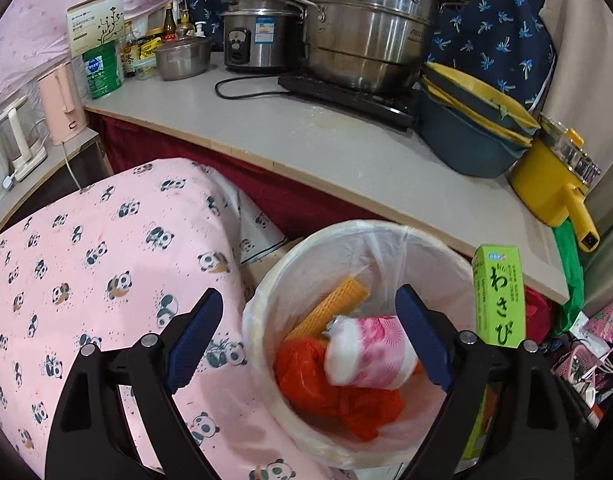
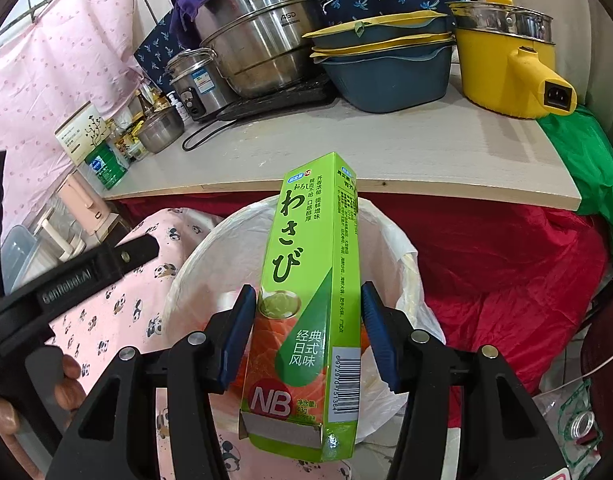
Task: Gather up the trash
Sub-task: 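Carry the cup and wasabi box over the bin and open both tools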
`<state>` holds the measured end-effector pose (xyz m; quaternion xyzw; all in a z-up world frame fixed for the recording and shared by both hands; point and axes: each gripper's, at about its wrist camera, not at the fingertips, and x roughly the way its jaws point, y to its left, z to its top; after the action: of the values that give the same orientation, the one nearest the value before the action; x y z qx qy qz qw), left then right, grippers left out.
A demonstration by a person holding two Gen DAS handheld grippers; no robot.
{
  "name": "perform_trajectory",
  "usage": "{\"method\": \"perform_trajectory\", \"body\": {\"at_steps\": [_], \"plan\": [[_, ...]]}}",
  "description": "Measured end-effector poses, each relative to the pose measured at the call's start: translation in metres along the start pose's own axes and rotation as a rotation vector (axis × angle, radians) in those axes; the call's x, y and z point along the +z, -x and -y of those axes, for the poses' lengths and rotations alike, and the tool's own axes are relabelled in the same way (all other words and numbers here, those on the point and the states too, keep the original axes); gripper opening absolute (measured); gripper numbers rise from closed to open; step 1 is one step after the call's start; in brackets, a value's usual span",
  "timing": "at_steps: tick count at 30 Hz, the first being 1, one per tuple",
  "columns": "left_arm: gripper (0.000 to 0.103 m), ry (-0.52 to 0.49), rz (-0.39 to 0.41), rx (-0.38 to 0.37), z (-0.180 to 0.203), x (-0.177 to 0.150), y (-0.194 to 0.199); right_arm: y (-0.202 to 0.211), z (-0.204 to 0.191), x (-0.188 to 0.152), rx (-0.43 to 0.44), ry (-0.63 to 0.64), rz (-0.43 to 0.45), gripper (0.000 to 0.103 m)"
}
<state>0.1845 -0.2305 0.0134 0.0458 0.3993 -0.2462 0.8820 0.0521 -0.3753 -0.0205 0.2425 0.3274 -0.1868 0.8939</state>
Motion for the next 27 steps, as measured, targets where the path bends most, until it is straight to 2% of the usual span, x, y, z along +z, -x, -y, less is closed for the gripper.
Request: {"method": "perform_trajectory", "body": {"at_steps": [9, 13, 27], "plan": [[0.084, 0.013, -0.006, 0.018, -0.011, -0.011, 0.006, -0.012, -0.007, -0.004, 0.02, 0.021, -0.042, 0.052], [0.084, 0.003, -0.012, 0.05, -0.018, -0.021, 0.006, -0.022, -0.017, -0.005, 0.035, 0.04, -0.062, 0.054], [0.084, 0.008, -0.029, 0.091, -0.034, -0.041, 0.008, -0.02, -0.033, -0.004, 0.033, 0.057, -0.049, 0.058]]}}
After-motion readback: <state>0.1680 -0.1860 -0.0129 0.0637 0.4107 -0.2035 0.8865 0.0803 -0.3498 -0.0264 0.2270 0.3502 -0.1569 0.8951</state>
